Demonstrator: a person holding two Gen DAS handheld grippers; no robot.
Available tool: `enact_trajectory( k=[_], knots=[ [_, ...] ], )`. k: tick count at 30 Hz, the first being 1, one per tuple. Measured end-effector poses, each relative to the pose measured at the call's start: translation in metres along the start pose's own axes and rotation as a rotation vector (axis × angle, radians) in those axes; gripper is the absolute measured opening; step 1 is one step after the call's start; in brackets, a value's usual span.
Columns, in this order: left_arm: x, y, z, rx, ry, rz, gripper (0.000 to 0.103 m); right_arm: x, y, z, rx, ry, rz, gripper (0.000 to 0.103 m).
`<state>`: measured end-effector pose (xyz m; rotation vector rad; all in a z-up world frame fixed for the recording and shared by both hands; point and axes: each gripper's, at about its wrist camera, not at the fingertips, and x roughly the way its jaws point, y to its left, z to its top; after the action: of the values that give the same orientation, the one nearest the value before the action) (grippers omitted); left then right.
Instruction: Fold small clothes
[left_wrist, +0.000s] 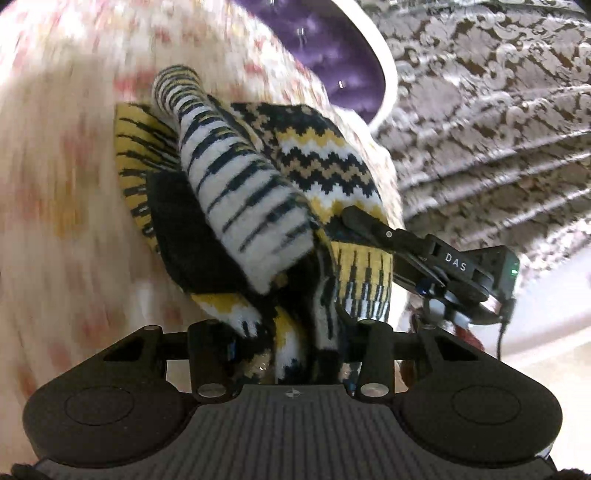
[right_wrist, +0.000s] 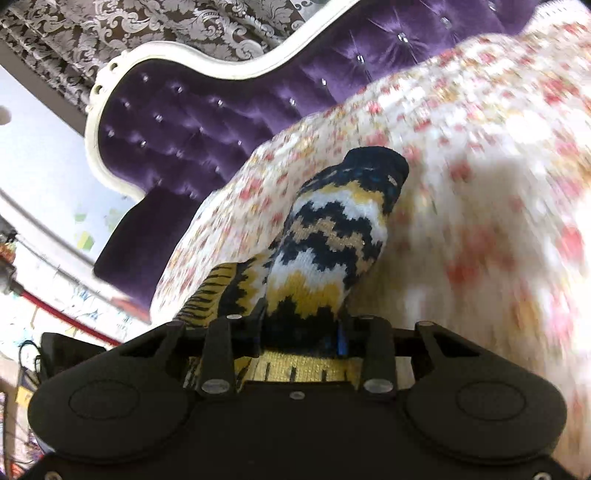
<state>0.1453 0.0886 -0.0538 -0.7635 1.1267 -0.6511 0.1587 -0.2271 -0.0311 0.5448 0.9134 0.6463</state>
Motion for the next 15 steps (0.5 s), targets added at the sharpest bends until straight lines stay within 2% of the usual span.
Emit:
enact_trajectory(
  k=[3,6,9,11,13,15],
  knots=[
    [-0.007,-0.001,-0.032,-0.023,0.026,-0.025,0.044,-0.021,0.001,-0.025,0.008,0.027,0.031,0.049],
    [-0.015,-0.002,-0.052,0.014,-0.031,0.042,0.044,-0.035,-0.002,-0.043,0.000,0.001,0.006,0.051],
    [-0.027,0.002,-0.057,0.050,-0.142,0.170,0.044,-0.045,-0.006,-0.057,-0.036,-0.084,-0.090,0.056],
    [-0.032,0.003,-0.059,0.080,-0.201,0.223,0.049,-0.049,-0.004,-0.065,-0.074,-0.138,-0.155,0.056],
    [-0.033,0.000,-0.060,0.122,-0.233,0.260,0.051,-0.050,0.001,-0.073,-0.151,-0.180,-0.231,0.057],
    [-0.027,-0.007,-0.064,0.179,-0.254,0.319,0.059,-0.044,0.006,-0.079,-0.216,-0.198,-0.305,0.061]
  ],
)
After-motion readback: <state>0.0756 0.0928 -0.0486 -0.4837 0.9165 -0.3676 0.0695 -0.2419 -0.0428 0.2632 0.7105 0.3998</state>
